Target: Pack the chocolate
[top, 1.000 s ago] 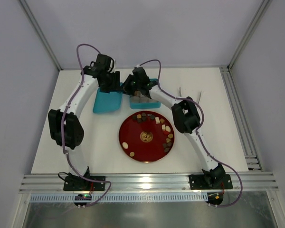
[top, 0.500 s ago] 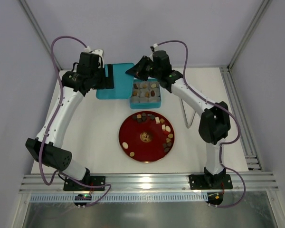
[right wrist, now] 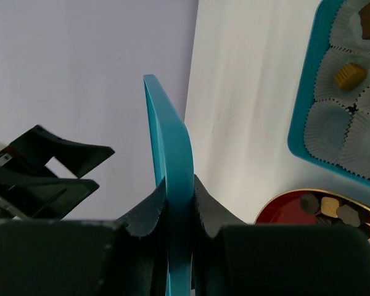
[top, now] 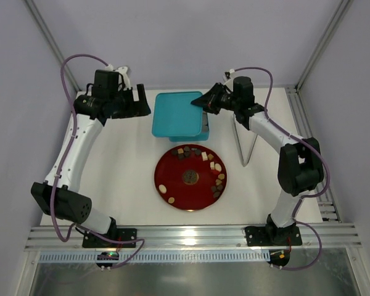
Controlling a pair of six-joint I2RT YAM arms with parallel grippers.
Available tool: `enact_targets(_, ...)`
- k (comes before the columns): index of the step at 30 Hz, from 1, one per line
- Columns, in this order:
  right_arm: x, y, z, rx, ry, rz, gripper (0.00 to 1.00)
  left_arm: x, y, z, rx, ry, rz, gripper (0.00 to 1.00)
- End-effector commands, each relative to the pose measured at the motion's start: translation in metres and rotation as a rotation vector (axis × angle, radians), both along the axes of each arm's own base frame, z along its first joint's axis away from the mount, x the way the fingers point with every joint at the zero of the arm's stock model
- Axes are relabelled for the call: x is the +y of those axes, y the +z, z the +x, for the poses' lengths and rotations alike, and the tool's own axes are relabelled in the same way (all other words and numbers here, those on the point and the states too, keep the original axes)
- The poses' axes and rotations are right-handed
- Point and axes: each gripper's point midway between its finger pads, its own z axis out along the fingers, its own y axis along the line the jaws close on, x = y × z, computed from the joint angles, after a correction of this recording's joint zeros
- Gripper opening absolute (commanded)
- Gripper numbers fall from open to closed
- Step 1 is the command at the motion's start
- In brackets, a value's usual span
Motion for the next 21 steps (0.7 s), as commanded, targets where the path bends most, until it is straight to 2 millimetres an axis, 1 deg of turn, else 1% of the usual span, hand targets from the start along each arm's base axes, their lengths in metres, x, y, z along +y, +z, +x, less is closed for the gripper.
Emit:
enact_targets(1, -0.008, 0.074, -0.026, -0.175, 0.093, 0.142, 0.04, -0.015, 0.024, -0.004, -0.049, -0.078, -0.178, 0.90)
enact_targets(2, -0.009, 0.072, -0.029, -0.176, 0.103, 0.149, 0.04, -0.018, 0.025, -0.003, -0.044, -0.093, -0.204, 0.90)
enact_targets(3, -0.010, 0.074, -0.032, -0.164, 0.106, 0.165, 0.04, -0.025, 0.027, -0.006, -0.031, -0.126, -0.250, 0.90)
enact_targets(5, -0.011, 0.074, -0.038, -0.169, 0.123, 0.185, 0.04, -0.029, 0.027, -0.002, -0.033, -0.145, -0.294, 0.90)
enact_targets(6, -0.011, 0.075, -0.040, -0.164, 0.127, 0.194, 0.04, -0.035, 0.029, -0.003, -0.029, -0.170, -0.340, 0.90)
enact_targets(13, -0.012, 0.074, -0.050, -0.149, 0.142, 0.250, 0.04, -0.053, 0.029, -0.002, -0.013, -0.234, -0.460, 0.91)
enact_targets(17, -0.012, 0.071, -0.051, -0.139, 0.146, 0.262, 0.04, -0.057, 0.030, -0.003, -0.014, -0.252, -0.491, 0.91)
enact_targets(21, -0.012, 0.071, -0.052, -0.129, 0.151, 0.286, 0.04, -0.056, 0.025, -0.004, -0.005, -0.250, -0.484, 0.91)
